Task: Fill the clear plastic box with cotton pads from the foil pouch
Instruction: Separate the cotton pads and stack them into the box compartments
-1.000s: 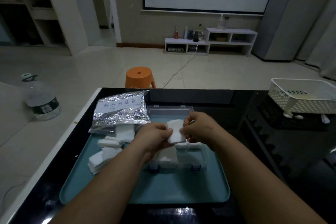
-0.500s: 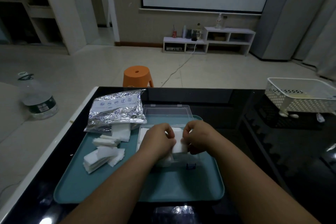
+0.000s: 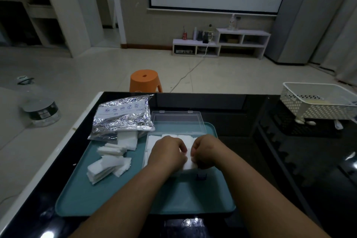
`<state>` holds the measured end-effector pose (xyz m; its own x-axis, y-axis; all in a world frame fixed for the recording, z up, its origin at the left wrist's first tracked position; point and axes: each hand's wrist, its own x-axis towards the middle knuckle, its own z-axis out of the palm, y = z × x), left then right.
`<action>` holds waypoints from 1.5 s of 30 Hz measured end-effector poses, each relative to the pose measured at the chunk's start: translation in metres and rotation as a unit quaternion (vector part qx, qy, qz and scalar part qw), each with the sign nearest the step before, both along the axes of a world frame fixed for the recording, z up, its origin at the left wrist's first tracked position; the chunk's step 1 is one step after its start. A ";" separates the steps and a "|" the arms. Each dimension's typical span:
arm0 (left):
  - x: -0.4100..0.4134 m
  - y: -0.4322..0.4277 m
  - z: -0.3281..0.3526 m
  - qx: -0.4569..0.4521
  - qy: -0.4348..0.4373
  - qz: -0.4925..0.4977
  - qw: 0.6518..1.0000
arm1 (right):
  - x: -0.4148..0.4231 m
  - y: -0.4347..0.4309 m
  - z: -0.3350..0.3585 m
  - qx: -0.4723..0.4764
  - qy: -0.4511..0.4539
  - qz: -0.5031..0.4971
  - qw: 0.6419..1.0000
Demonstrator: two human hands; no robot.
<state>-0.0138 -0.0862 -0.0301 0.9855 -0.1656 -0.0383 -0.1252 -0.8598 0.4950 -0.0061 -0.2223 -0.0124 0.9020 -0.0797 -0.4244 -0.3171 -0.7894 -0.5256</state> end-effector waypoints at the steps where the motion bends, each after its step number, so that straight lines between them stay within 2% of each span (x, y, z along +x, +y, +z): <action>1: 0.000 0.000 -0.001 0.009 -0.005 0.001 1.000 | 0.001 0.001 -0.001 -0.017 0.004 0.011 1.000; 5: 0.001 0.000 -0.004 0.025 0.011 -0.014 1.000 | 0.001 0.007 -0.005 -0.092 0.005 0.048 0.995; 9: -0.001 0.000 -0.006 0.022 -0.005 -0.024 0.999 | -0.002 0.004 -0.010 -0.080 -0.036 0.032 0.996; 15: 0.002 0.002 -0.009 0.046 0.015 -0.044 0.998 | 0.000 0.002 -0.009 -0.088 0.003 0.066 0.994; 21: 0.005 0.004 -0.014 0.043 0.020 -0.050 0.998 | 0.015 0.018 -0.006 -0.225 0.105 0.156 0.956; 23: 0.005 0.006 -0.013 0.024 0.024 -0.054 0.998 | 0.019 0.019 -0.008 -0.252 0.124 0.179 0.943; 25: 0.006 0.008 -0.011 -0.010 0.032 -0.053 0.998 | 0.021 0.019 -0.011 -0.258 0.110 0.160 0.947; 29: 0.009 0.019 -0.004 -0.074 0.054 -0.015 0.996 | 0.017 0.017 -0.005 -0.220 0.043 0.096 0.970; 33: 0.011 0.034 0.000 -0.128 0.064 0.005 0.990 | 0.012 0.014 0.010 -0.143 -0.063 0.049 0.986; 40: 0.009 0.072 0.010 -0.131 0.016 0.024 0.991 | 0.007 0.034 0.013 -0.043 -0.144 0.048 0.987; 45: 0.013 0.098 0.018 -0.111 -0.012 0.044 0.993 | 0.009 0.048 0.005 -0.028 -0.166 0.066 0.984</action>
